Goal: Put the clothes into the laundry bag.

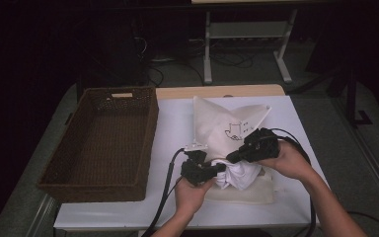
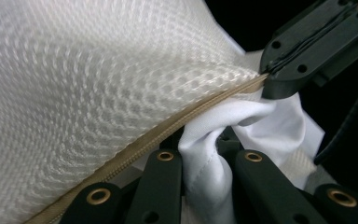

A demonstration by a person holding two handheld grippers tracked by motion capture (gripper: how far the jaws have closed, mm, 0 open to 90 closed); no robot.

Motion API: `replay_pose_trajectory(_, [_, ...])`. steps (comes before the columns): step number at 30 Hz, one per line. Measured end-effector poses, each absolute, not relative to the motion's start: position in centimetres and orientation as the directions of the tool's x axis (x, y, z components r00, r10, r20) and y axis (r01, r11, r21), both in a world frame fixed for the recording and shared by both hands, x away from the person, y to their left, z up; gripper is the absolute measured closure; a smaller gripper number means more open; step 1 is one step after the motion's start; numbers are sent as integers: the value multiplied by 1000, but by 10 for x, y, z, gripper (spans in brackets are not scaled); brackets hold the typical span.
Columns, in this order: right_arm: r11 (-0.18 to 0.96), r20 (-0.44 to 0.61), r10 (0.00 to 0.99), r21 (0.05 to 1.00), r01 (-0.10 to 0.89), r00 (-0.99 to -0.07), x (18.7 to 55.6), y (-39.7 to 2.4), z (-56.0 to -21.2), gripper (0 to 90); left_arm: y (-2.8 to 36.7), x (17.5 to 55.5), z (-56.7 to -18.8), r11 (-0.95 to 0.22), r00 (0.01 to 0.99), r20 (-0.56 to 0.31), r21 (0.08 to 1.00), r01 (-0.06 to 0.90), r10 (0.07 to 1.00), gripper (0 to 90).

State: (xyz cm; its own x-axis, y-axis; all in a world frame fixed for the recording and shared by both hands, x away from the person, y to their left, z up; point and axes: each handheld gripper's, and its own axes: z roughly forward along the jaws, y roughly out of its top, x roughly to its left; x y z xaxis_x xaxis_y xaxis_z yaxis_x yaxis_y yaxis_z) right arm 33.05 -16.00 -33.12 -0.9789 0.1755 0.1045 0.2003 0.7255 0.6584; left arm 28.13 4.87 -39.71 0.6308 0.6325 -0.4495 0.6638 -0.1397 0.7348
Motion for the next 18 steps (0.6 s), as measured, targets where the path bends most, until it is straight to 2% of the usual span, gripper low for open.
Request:
replay_pose_trajectory(3, [724,99,157,665,183,-983,326,-156,-323,889,47,277,-397,-114,627,-455,745,657,633,835])
replay_pose_trajectory(6, [729,100,162,658,187,-982,325,-155,-323,890,41,282,-406,-106,600,-428,749,654,676,834])
replay_pose_trajectory(8, [720,120,179,661,213,-976,330,-158,-330,890,36,292,-418,-99,567,-388,757,646,727,833])
replay_pose_trajectory(9, [722,127,208,649,240,-970,335,-162,-339,890,36,300,-426,-72,533,-397,749,659,747,832])
replay_pose_trajectory(12, [728,147,238,627,276,-960,341,-165,-352,889,36,305,-429,-62,522,-409,740,670,749,826])
replay_pose_trajectory(15, [734,166,244,613,294,-955,345,-165,-365,888,38,302,-426,-101,535,-395,728,678,746,790])
replay_pose_trajectory(16, [732,173,242,613,297,-955,346,-163,-365,888,40,302,-426,-112,538,-402,716,689,741,742])
replay_pose_trajectory(18, [733,174,239,612,295,-955,347,-163,-365,888,47,298,-424,-132,552,-415,701,701,723,708])
